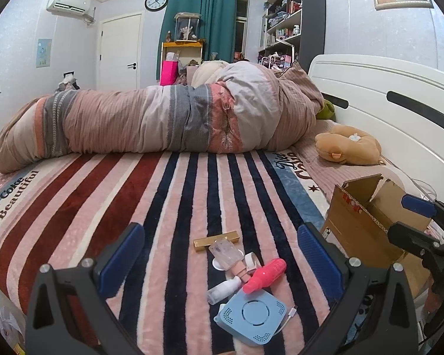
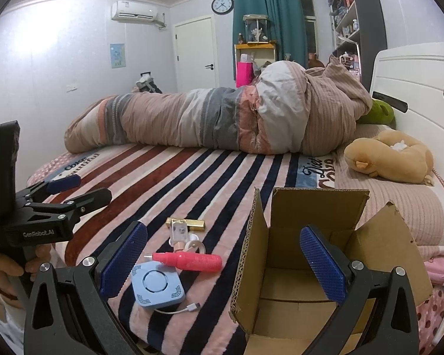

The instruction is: Organize rigid objects

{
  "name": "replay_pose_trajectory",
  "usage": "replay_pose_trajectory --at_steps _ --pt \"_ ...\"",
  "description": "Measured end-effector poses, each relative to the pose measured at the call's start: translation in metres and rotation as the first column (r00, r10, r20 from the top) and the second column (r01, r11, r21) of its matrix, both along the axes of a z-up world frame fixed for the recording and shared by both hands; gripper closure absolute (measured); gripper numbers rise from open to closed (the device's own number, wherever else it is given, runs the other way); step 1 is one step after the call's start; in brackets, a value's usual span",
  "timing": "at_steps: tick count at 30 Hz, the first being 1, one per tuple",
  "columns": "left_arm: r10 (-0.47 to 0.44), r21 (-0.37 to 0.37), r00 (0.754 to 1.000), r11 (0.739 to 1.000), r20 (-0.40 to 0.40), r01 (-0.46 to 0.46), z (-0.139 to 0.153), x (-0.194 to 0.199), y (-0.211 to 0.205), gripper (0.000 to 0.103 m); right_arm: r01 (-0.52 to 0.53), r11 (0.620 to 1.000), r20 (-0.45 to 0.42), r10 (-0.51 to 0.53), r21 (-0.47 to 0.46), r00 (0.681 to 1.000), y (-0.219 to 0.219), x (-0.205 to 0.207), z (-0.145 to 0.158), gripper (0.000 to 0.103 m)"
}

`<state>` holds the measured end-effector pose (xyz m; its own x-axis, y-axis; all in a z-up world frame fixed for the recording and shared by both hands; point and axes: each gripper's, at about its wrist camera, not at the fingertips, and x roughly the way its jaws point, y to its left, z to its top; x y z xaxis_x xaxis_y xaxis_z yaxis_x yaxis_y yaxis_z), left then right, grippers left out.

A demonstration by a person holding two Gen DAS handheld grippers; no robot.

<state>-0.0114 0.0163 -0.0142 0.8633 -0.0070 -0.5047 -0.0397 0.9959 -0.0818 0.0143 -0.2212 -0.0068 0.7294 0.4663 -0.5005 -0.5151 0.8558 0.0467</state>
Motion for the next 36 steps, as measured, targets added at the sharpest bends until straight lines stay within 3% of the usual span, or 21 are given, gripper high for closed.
replay_pose_trajectory --at_steps 9,10,13,16,22,27,32,36 --pt "-0.074 -0.004 0.997 0.997 -0.002 0.074 0.001 0.004 0.02 0.0 0.018 0.998 0.035 -0.016 -0.066 0.999 0.013 -0.012 0.008 0.0" --pt "-0.077 0.009 0.997 0.997 -0.011 0.077 0.0 0.006 0.024 0.0 0.007 0.998 -0.029 -0.009 -0.056 1.0 0.016 -0.013 0.009 0.0" --pt "-0.076 0.041 0.997 0.996 0.017 0.076 -0.006 0.006 0.039 0.0 -0.068 0.994 -0.04 0.064 -0.086 0.997 0.041 -0.022 0.015 0.0" --pt "-0.105 0.0 0.995 0.995 0.003 0.105 -0.017 0.012 0.059 0.0 -0.16 0.981 -0.107 0.148 -0.109 0.983 0.071 -0.028 0.009 0.0" --pt "-0.165 -0.098 0.985 0.982 -0.056 0.159 -0.058 0.027 0.087 0.001 -0.339 0.926 -0.292 0.283 -0.166 0.914 0.128 -0.041 -0.046 0.014" --pt "-0.185 -0.139 0.975 0.976 -0.121 0.167 -0.09 0.04 0.094 0.001 -0.364 0.899 -0.385 0.254 -0.244 0.887 0.135 -0.023 -0.108 0.019" --pt "-0.221 -0.163 0.957 0.968 -0.189 0.191 -0.114 0.047 0.092 0.001 -0.347 0.88 -0.382 0.214 -0.325 0.899 0.134 -0.001 -0.138 0.019" --pt "-0.233 -0.176 0.955 0.964 -0.186 0.201 -0.117 0.047 0.092 0.001 -0.355 0.889 -0.41 0.22 -0.289 0.885 0.135 0.018 -0.15 0.019"
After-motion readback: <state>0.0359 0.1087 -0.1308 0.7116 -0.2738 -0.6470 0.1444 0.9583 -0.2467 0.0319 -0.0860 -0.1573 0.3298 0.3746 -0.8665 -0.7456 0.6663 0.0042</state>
